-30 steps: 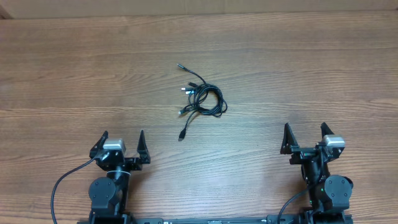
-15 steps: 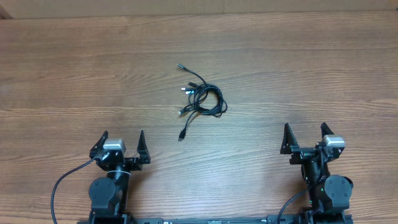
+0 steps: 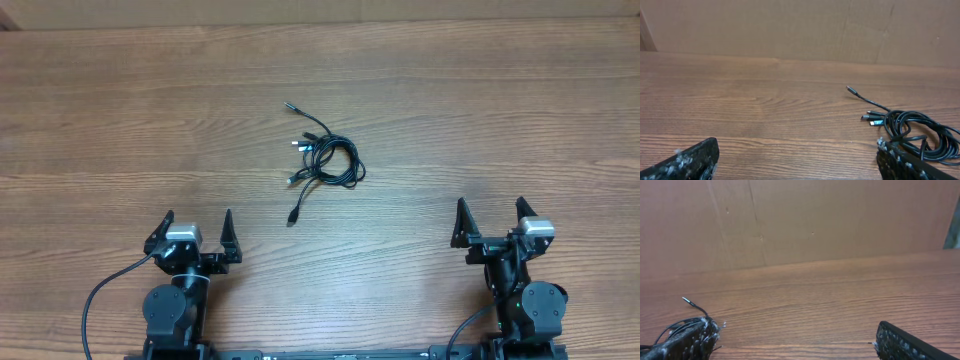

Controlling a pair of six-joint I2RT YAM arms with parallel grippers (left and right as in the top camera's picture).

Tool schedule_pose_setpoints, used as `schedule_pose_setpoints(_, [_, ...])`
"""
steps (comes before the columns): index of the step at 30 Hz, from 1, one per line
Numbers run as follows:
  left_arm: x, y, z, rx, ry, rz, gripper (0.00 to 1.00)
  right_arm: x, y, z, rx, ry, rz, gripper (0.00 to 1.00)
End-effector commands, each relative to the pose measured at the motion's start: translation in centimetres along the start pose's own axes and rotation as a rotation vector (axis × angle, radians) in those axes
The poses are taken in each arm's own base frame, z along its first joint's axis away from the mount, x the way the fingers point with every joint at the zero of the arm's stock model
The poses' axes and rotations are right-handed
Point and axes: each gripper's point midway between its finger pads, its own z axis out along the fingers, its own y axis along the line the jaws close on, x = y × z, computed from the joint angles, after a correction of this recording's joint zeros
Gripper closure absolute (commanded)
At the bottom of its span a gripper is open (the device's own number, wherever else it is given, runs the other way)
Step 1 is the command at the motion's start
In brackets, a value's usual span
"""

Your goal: Untangle cables

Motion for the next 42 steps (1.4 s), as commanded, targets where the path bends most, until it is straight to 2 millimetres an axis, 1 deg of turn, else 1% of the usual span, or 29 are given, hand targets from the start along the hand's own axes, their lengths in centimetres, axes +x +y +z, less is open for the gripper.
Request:
schedule_pose_setpoints(1, [0.2,-0.1,0.0,0.008,0.005,-0.015,0.0,0.1,-0.1,0.0,0.008,-0.007,-0.006,0.0])
schedule_pose_setpoints(8, [0.2,-0.1,0.0,0.007,0.005,-0.015,0.0,0.1,-0.1,0.0,0.008,-0.007,-0.006,0.0])
schedule_pose_setpoints(10, [-0.2,0.4,0.0,-0.022,-0.012,-0.016,0.0,0.1,-0.1,0.0,0.008,-0.007,-0.006,0.0])
schedule_pose_setpoints(11, [-0.4,0.1,0.0,-0.003,-0.021,-0.028,0.0,0.1,-0.1,0.0,0.008,-0.007,-0.006,0.0])
schedule_pose_setpoints(13, [-2.8,-2.1,-0.5,0.119,-0.066,-0.067,0.0,0.1,-0.1,0.0,0.008,-0.007,-0.007,0.0])
schedule_pose_setpoints(14, [-3.6,-2.7,-0.8,0.155,-0.077,-0.086,0.0,0.1,-0.1,0.0,0.008,-0.007,-0.006,0.0])
schedule_pose_setpoints(15, [-5.9,-4.0,-1.7,0.226,-0.111,-0.131,0.0,0.1,-0.1,0.0,0.008,-0.007,-0.006,0.0])
schedule_pose_setpoints(16, [-7.9,-4.5,-2.5,0.26,-0.144,-0.139,0.0,0.1,-0.1,0.0,0.008,-0.007,-0.006,0.0])
schedule_pose_setpoints(17, [-9.2,-4.9,-3.1,0.28,-0.162,-0.145,0.0,0.1,-0.1,0.0,0.008,-0.007,-0.007,0.0])
schedule_pose_setpoints(18, [-12.0,-5.4,-4.5,0.308,-0.198,-0.161,0.0,0.1,-0.1,0.0,0.008,-0.007,-0.007,0.0])
schedule_pose_setpoints(19, [-13.3,-5.6,-5.3,0.317,-0.216,-0.162,0.0,0.1,-0.1,0.0,0.008,-0.007,-0.006,0.0])
schedule_pose_setpoints(20, [-16.2,-5.8,-7.2,0.328,-0.256,-0.173,0.0,0.1,-0.1,0.0,0.008,-0.007,-0.006,0.0])
schedule_pose_setpoints(24, [-24.4,-6.4,-12.4,0.34,-0.32,-0.166,0.0,0.1,-0.1,0.0,0.008,-0.007,-0.007,0.0])
schedule_pose_setpoints(25, [-25.9,-6.5,-13.1,0.343,-0.314,-0.165,0.0,0.1,-0.1,0.0,0.008,-0.007,-0.007,0.0])
schedule_pose_setpoints(26, [-26.8,-6.8,-13.6,0.351,-0.306,-0.155,0.0,0.1,-0.1,0.0,0.008,-0.007,-0.006,0.0])
schedule_pose_setpoints(27, [-28.9,-7.6,-14.2,0.382,-0.281,-0.115,0.0,0.1,-0.1,0.0,0.008,-0.007,-0.006,0.0])
schedule_pose_setpoints(29, [-31.0,-8.8,-14.1,0.43,-0.209,-0.099,0.0,0.1,-0.1,0.0,0.008,-0.007,-0.006,0.0])
schedule_pose_setpoints(30, [-32.4,-9.9,-13.2,0.477,-0.106,-0.076,0.0,0.1,-0.1,0.0,0.008,-0.007,-0.006,0.0])
schedule_pose_setpoints(31, [-32.7,-10.2,-12.6,0.486,-0.059,-0.07,0.0,0.1,-0.1,0.0,0.008,-0.007,-0.006,0.0])
schedule_pose_setpoints(32, [-32.9,-10.4,-11.4,0.492,0.007,-0.054,0.0,0.1,-0.1,0.0,0.008,-0.007,-0.007,0.0])
schedule_pose_setpoints(33, [-32.5,-10.5,-9.4,0.485,0.114,-0.051,0.0,0.1,-0.1,0.0,0.008,-0.007,-0.006,0.0])
schedule_pose_setpoints(34, [-31.3,-10.8,-7.2,0.497,0.233,-0.075,0.0,0.1,-0.1,0.0,0.008,-0.007,-0.006,0.0])
schedule_pose_setpoints(35, [-30.2,-11.0,-5.8,0.508,0.318,-0.098,0.0,0.1,-0.1,0.0,0.008,-0.007,-0.006,0.0])
schedule_pose_setpoints(36, [-27.3,-11.0,-2.9,0.502,0.473,-0.141,0.0,0.1,-0.1,0.0,0.008,-0.007,-0.006,0.0])
schedule_pose_setpoints(37, [-23.7,-11.1,-0.3,0.497,0.651,-0.195,0.0,0.1,-0.1,0.0,0.008,-0.007,-0.006,0.0])
schedule_pose_setpoints(38, [-22.6,-11.3,0.2,0.508,0.71,-0.218,0.0,0.1,-0.1,0.0,0.008,-0.007,-0.007,0.0])
schedule_pose_setpoints(39, [-20.6,-11.8,1.2,0.53,0.815,-0.265,0.0,0.1,-0.1,0.0,0.008,-0.007,-0.006,0.0])
schedule_pose_setpoints(41, [-18.6,-12.2,2.3,0.546,0.923,-0.316,0.0,0.1,-0.1,0.0,0.008,-0.007,-0.006,0.0])
schedule_pose_setpoints(42, [-17.0,-12.4,3.1,0.548,1.002,-0.353,0.0,0.1,-0.1,0.0,0.008,-0.007,-0.006,0.0])
